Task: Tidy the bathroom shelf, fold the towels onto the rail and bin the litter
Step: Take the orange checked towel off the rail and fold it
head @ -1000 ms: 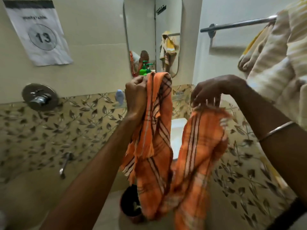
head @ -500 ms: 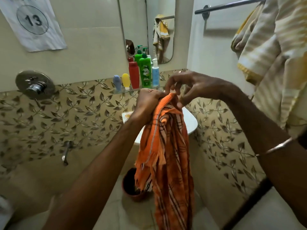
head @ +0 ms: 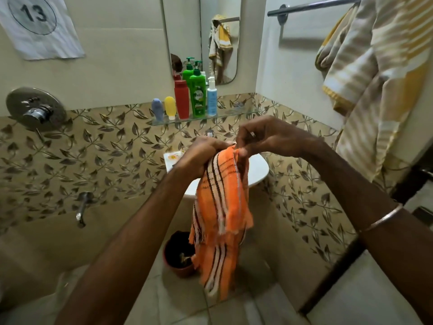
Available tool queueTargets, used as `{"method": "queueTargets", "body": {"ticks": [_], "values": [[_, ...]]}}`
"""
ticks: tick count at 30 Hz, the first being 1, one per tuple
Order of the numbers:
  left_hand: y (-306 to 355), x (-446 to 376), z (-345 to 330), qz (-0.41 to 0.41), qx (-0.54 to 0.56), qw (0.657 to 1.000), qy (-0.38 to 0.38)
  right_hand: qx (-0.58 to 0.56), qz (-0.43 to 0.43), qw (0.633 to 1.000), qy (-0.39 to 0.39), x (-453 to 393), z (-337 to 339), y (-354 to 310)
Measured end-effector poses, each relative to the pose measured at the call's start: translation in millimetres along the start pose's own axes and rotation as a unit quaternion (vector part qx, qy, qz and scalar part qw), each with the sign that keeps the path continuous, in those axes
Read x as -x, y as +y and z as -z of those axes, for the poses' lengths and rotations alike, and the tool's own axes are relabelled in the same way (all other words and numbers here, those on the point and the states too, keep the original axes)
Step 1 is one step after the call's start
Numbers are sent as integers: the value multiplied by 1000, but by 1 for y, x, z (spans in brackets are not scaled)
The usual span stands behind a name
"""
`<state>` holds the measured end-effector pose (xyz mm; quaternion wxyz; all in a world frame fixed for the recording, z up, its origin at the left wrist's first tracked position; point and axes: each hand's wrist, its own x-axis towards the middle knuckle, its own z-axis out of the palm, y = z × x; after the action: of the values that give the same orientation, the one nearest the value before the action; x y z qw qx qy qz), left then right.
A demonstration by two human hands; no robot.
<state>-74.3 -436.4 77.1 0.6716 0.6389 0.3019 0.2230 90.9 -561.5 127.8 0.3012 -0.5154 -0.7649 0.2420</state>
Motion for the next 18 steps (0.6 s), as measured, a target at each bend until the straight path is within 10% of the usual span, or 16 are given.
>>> {"method": "queueTargets", "body": {"ticks": [8, 13, 18], "values": [[-49, 3, 6, -68, -378, 915, 127, -61, -91, 992, 57, 10, -33, 29], [-68, 27, -18, -239, -182, 936, 184, 55, -121, 989, 71, 9, -60, 41], [-100, 56, -46, -200, -106, 961, 159, 56, -127, 983, 117, 15, -81, 48]]}}
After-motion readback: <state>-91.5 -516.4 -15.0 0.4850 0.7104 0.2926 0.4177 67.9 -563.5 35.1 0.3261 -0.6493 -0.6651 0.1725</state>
